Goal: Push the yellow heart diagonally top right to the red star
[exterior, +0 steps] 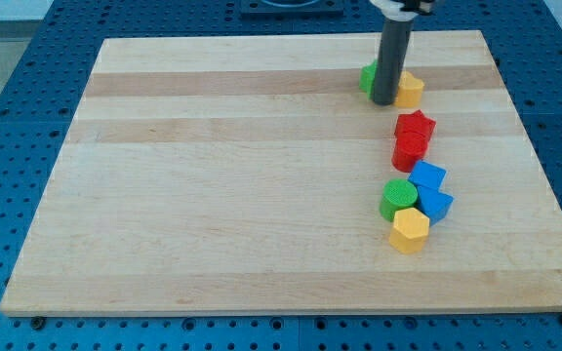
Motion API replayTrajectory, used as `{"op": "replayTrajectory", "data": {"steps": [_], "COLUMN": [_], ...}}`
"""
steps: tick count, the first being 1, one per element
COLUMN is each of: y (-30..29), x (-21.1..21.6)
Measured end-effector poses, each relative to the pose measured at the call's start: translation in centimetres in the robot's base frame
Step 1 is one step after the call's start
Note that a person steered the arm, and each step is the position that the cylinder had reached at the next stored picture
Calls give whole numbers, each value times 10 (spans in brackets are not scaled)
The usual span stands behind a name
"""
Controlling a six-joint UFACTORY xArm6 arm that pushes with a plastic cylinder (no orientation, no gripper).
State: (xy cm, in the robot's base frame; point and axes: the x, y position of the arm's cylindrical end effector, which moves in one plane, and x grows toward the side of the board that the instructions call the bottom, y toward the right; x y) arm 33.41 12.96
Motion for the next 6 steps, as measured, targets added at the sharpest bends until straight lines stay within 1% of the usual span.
{"op": "replayTrajectory", "data": {"steps": [4, 5, 6], "y": [58, 60, 48], "x": [-39, -41, -42]}}
